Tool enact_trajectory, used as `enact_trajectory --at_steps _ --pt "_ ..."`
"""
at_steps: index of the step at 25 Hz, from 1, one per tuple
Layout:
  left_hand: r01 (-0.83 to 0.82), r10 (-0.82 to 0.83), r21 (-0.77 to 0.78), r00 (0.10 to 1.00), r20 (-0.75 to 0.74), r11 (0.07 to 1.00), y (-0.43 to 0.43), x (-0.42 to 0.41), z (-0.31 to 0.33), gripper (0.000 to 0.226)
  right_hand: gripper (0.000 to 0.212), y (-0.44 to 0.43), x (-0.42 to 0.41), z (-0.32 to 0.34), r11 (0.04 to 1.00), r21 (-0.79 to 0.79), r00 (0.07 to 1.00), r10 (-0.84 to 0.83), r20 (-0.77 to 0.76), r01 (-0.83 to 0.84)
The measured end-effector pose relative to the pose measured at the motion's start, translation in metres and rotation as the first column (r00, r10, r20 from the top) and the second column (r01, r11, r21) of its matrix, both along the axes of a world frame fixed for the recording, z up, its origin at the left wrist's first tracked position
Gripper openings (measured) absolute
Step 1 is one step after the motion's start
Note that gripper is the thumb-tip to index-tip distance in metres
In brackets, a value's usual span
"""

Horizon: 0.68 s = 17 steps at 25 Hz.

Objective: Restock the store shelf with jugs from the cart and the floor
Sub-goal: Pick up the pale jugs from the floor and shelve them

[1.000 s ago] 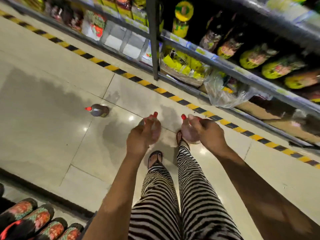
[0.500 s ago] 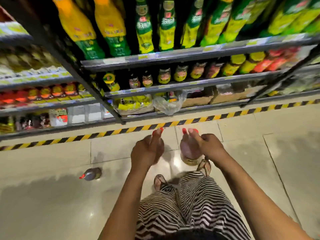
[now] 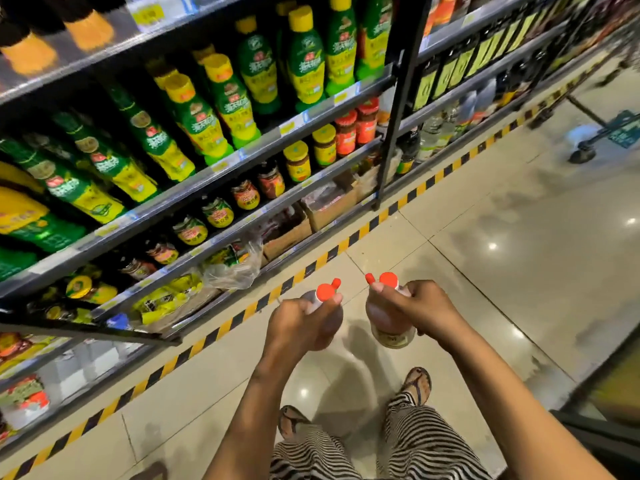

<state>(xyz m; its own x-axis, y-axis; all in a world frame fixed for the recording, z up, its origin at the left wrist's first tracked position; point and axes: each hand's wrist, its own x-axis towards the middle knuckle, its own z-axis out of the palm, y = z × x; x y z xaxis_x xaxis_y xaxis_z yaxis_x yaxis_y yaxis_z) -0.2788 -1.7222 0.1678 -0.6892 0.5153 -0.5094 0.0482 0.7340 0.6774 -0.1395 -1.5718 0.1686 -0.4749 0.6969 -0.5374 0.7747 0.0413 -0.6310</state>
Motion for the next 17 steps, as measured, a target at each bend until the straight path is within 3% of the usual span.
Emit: enact_trajectory --at_steps 5,8,13,17 --pt "0.11 -0.096 0.047 0.969 -0.228 0.993 0.11 0.044 0.015 0.066 0.058 0.12 0.066 0.037 0.946 0.29 0.989 0.14 0.042 -0.146" --pt "0.191 -0.158 0.071 0.933 -0.324 0.979 0.169 0.059 0.038 0.066 0.072 0.188 0.091 0.061 0.848 0.487 0.977 0.192 0.091 -0.211" --pt "0.298 -0.201 0.125 0.845 -0.496 0.946 0.265 0.061 0.086 0.071 0.084 0.293 0.105 0.108 0.735 0.653 0.983 0.146 0.113 -0.185" --pt "0.259 -0.093 0.252 0.846 -0.525 0.932 0.341 0.045 0.112 0.077 0.095 0.363 0.1 0.117 0.668 0.737 0.993 0.114 0.033 -0.101"
